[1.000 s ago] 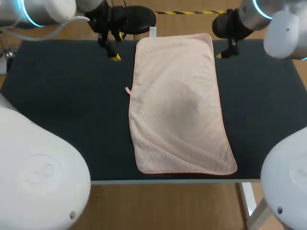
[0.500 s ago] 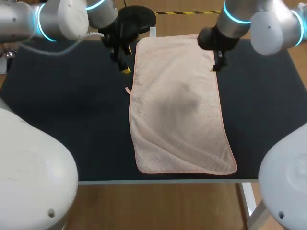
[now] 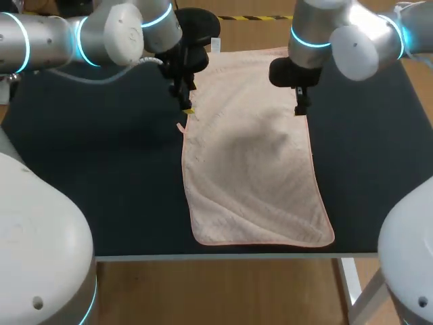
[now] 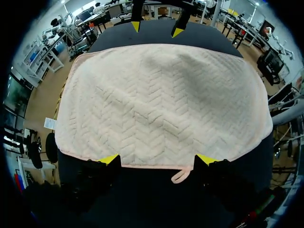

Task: Fold the towel

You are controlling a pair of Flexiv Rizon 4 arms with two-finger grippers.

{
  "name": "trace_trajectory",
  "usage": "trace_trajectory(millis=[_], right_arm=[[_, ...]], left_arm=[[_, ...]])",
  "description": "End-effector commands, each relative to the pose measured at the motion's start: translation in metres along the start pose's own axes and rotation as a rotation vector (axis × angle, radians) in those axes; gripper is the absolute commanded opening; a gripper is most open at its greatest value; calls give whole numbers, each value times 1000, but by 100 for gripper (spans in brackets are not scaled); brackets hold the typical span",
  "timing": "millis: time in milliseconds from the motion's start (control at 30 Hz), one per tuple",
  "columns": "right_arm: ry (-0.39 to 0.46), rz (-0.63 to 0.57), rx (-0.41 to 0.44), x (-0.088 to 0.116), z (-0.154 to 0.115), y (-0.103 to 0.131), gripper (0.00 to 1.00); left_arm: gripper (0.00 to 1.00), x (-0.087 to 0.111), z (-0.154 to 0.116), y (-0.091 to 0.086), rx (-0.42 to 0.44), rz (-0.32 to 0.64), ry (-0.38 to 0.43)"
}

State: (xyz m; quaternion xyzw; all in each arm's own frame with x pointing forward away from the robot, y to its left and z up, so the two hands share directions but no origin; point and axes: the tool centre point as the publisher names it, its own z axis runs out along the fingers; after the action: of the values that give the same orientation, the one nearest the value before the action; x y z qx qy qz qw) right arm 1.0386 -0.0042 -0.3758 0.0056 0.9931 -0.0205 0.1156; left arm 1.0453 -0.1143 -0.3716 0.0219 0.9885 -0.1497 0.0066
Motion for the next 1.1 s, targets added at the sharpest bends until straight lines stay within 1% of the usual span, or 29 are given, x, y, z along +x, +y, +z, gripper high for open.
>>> trace_trajectory(millis=[33, 267, 367, 667, 767, 833, 1100], right_arm=[[9, 3, -1, -4, 10, 1, 100], [16, -26, -45, 2, 23, 2, 100], [25, -41, -42, 5, 28, 1, 100], [43, -52, -37, 9, 33, -4, 100], [50, -25, -28, 9, 35, -6, 100], [69, 5, -41, 8, 38, -8, 100], [112, 35, -55, 10, 52, -8, 100]], left_arm=[[100, -5, 15, -1, -1, 2, 20], [100, 4, 23, 0, 5, -7, 31], [100, 5, 29, -1, 4, -14, 35], [100, 7, 43, -2, -43, 21, 56], [100, 7, 46, -1, -47, 22, 53], [100, 6, 49, 0, -49, 24, 53], [100, 0, 57, 1, -56, 25, 50]])
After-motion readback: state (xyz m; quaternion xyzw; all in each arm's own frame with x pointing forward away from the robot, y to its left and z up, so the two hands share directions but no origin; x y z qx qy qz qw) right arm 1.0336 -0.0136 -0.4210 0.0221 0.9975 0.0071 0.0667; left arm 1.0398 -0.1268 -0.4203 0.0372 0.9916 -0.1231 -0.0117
